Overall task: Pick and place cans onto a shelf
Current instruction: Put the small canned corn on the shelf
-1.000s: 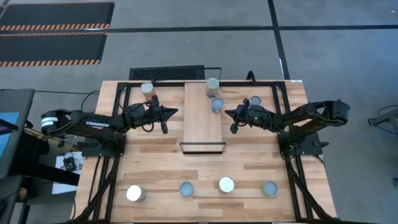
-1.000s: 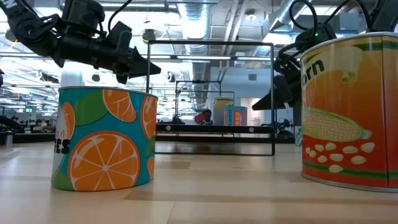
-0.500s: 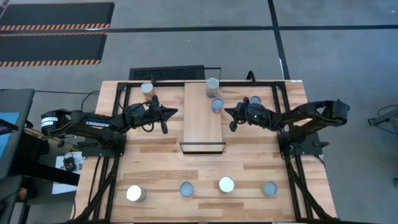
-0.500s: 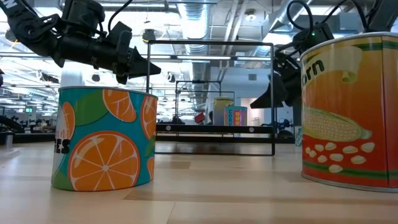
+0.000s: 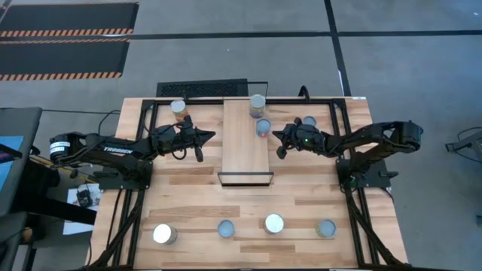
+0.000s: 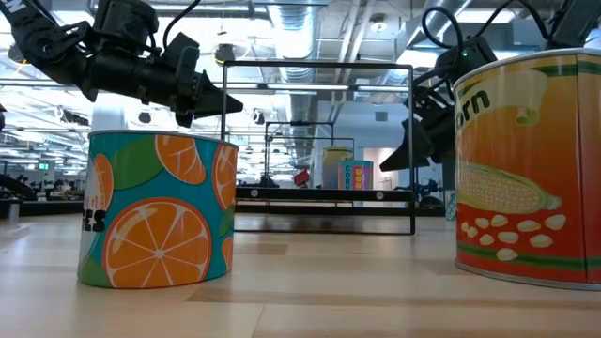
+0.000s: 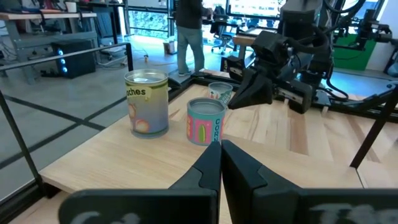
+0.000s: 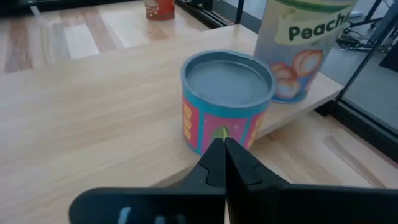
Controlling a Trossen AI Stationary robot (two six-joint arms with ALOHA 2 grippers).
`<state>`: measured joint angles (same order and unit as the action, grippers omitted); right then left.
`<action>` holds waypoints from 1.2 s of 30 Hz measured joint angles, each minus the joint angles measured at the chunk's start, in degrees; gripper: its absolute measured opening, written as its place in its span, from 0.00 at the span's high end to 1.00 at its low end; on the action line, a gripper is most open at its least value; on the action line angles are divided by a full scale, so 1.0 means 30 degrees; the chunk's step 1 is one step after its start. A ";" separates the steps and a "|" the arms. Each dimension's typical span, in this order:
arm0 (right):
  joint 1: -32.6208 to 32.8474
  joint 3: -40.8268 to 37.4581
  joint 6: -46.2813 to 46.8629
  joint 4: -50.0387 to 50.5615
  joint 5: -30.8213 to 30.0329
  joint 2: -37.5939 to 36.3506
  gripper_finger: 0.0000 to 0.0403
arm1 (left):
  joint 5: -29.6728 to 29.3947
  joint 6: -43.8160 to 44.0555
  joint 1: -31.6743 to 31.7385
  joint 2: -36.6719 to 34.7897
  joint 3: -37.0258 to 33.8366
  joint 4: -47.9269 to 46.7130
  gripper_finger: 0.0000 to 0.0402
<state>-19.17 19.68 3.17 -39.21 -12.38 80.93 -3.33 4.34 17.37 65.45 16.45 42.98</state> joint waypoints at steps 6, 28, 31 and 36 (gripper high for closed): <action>-0.0185 0.0009 0.0089 0.0002 -0.0080 0.0000 0.98 | 0.0000 0.0201 0.0000 0.0000 0.0007 0.0000 1.00; -0.0433 0.0024 0.0082 -0.0078 -0.0058 0.0000 0.98 | -0.0007 0.0321 0.0000 0.0000 0.0007 0.0012 1.00; -0.0433 0.0025 0.0082 -0.0078 -0.0050 0.0000 0.98 | -0.0006 0.0325 0.0000 0.0000 0.0007 0.0010 1.00; -0.0433 0.0031 0.0089 -0.0086 -0.0044 0.0000 0.98 | -0.0007 0.0328 0.0000 0.0000 0.0007 0.0073 1.00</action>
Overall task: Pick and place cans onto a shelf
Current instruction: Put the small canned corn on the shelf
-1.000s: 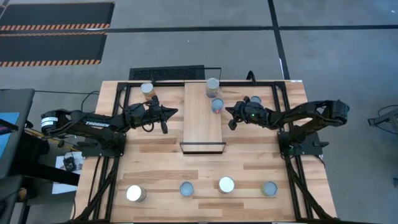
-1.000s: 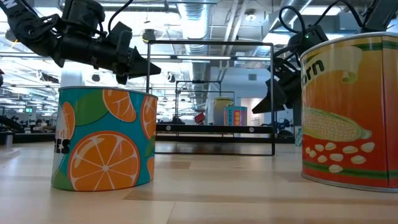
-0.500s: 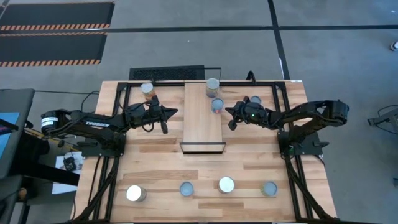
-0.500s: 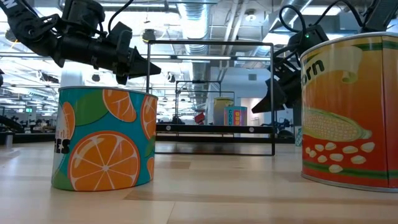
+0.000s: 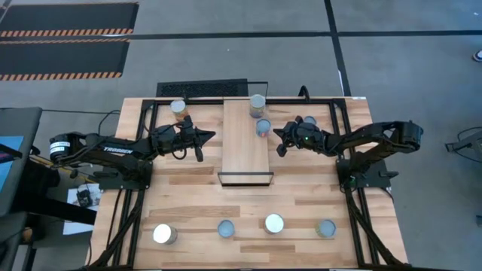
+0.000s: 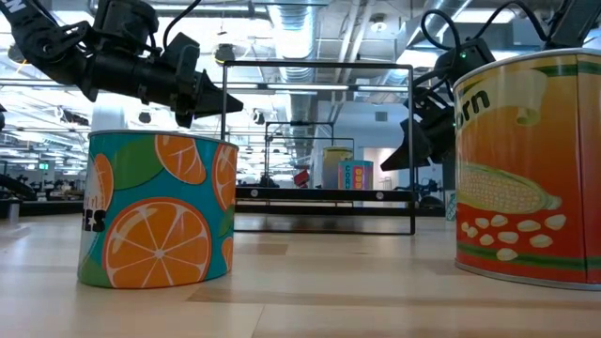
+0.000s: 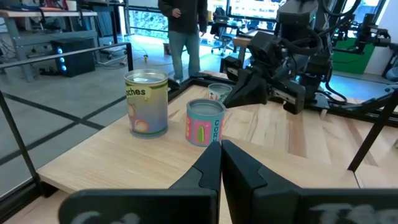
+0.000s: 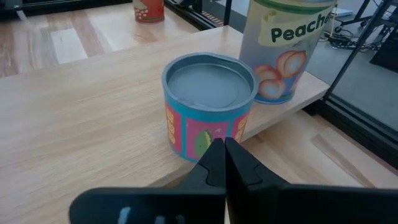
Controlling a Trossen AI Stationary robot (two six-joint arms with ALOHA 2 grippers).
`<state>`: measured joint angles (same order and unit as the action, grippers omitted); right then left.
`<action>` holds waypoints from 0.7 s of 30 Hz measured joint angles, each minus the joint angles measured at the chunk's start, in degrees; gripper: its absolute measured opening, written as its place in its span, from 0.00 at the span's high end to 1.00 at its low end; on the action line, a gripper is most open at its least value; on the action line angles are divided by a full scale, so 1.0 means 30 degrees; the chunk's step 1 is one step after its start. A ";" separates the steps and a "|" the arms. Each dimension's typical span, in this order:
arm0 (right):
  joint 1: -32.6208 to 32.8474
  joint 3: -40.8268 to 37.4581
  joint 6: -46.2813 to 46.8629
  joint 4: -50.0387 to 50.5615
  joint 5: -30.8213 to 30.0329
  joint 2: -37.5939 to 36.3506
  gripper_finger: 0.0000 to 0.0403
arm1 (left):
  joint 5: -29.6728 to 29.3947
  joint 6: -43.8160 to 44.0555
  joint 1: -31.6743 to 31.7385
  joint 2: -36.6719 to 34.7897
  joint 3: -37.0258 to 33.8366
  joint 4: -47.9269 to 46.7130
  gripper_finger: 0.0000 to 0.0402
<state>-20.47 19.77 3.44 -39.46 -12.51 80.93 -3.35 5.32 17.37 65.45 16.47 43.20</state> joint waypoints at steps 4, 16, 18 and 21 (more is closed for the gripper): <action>0.0000 0.0000 0.0007 -0.0056 0.0000 0.0000 0.98 | 0.0003 -0.0003 0.0000 0.0000 0.0000 0.0000 1.00; 0.0007 0.0014 0.0022 -0.0913 0.0211 0.0064 0.98 | 0.0000 -0.0007 0.0000 0.0000 0.0000 0.0007 1.00; 0.0007 0.0075 0.0028 -0.0884 0.0211 0.0349 0.98 | 0.0000 -0.0007 0.0000 0.0002 0.0007 0.0007 1.00; 0.0007 0.0644 -0.0048 -0.0838 0.0211 0.1264 0.98 | 0.0005 0.0000 0.0000 0.0000 0.0002 0.0007 1.00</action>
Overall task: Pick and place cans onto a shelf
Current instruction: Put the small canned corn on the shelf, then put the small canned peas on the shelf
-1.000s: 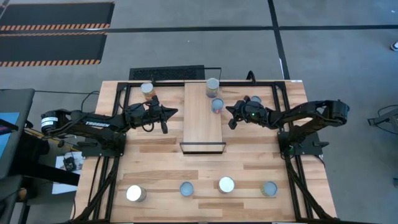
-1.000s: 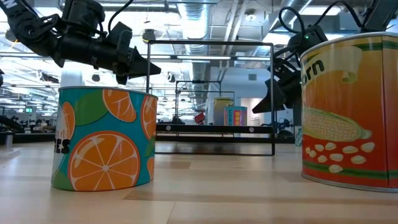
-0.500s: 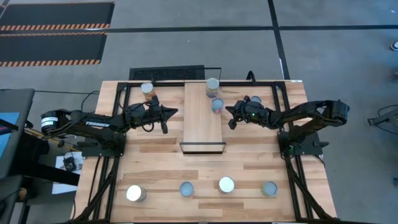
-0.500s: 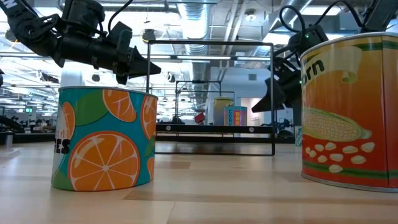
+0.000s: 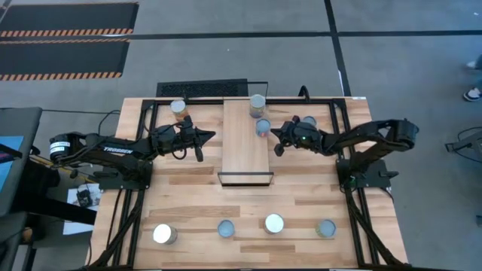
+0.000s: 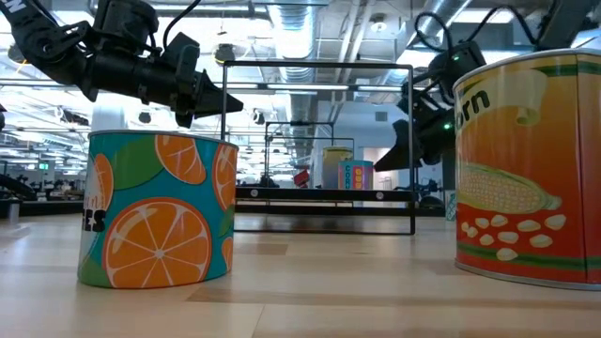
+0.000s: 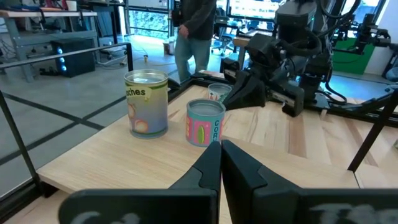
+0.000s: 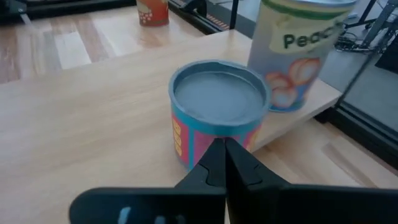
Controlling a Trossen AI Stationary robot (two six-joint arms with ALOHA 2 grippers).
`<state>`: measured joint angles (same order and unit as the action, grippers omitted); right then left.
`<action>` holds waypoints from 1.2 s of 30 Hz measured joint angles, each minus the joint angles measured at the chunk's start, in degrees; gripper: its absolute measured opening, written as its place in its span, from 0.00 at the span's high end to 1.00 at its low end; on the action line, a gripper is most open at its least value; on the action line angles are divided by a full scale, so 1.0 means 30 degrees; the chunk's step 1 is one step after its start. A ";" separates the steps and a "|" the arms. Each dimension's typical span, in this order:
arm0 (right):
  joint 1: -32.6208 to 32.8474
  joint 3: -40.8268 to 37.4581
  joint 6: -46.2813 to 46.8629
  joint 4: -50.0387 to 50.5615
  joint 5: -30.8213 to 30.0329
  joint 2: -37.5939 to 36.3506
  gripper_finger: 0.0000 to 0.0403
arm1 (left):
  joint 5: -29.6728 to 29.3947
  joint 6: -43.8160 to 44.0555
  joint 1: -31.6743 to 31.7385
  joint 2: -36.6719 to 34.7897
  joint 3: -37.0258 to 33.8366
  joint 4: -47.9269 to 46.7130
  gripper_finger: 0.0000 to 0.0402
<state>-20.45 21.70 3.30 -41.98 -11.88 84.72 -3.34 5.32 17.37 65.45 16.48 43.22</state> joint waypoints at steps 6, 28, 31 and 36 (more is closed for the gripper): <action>0.0087 0.1697 -0.0700 0.0849 0.0022 0.2202 0.98 | -0.0005 0.0015 0.0000 0.0003 0.0002 0.0000 1.00; 0.1689 0.1210 -0.1760 0.4297 -0.1393 -0.1810 0.98 | 0.0445 -0.0262 0.0000 0.0007 0.0005 0.0066 1.00; 0.1977 0.0188 -0.1977 0.2872 -0.1545 -0.2899 0.98 | 0.1025 -0.0292 -0.0005 0.0007 0.0005 0.0073 1.00; 0.2186 -0.2135 -0.2261 -0.1067 -0.0965 -0.4202 0.98 | 0.1647 -0.0699 -0.0032 0.0007 0.0005 0.0058 1.00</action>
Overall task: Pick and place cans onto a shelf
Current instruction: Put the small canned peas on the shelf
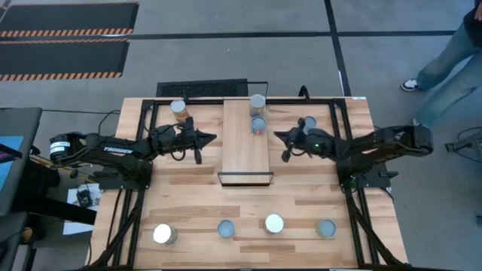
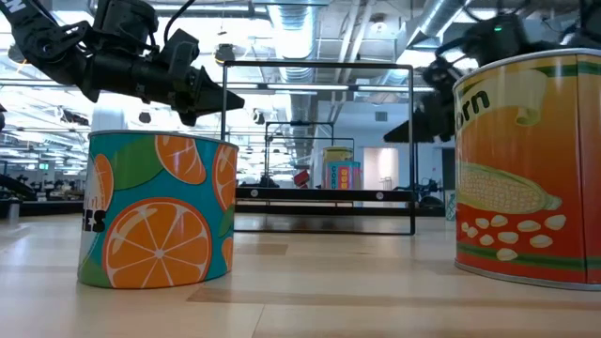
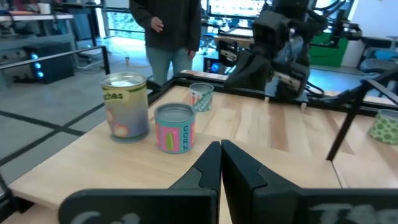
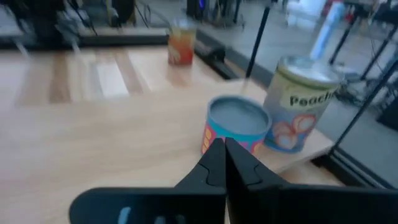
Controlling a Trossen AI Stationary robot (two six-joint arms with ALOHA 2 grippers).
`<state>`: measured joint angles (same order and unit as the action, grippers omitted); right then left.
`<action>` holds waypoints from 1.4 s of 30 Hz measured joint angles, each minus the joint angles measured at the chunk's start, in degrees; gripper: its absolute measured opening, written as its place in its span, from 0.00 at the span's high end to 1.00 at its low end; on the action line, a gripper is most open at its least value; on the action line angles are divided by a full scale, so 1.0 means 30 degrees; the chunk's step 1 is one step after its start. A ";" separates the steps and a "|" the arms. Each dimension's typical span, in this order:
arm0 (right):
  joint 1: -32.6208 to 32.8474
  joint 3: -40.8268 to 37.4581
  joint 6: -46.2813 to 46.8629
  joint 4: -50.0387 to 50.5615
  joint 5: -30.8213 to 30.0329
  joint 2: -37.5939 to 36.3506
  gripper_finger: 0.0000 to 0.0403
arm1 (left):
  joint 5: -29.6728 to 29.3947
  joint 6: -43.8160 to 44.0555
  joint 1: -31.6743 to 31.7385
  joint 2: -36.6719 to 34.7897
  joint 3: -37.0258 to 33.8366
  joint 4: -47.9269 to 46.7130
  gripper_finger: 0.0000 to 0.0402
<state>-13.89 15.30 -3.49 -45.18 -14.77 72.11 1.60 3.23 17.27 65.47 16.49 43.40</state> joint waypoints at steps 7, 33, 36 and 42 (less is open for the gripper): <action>0.1156 -0.1204 -0.0003 -0.0404 0.0380 -0.3231 0.99 | 0.0264 -0.0907 -0.0588 0.0000 0.0000 -0.0027 1.00; 1.4520 0.7468 0.6724 2.1618 -0.9608 -0.7475 0.99 | 0.1729 -0.1328 -0.1162 0.0000 0.0000 -0.0026 1.00; 1.5760 0.8667 0.8662 2.3174 -0.9416 -0.5904 0.99 | 0.1742 -0.1327 -0.1162 0.0000 0.0000 -0.0096 1.00; 1.7904 1.1749 1.3748 2.7458 -0.8775 -0.2665 0.99 | 0.1772 -0.1268 -0.1162 0.0000 0.0000 -0.0204 1.00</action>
<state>39.82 50.54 37.76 37.20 -41.10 64.12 6.92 -0.58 13.78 65.47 16.49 42.78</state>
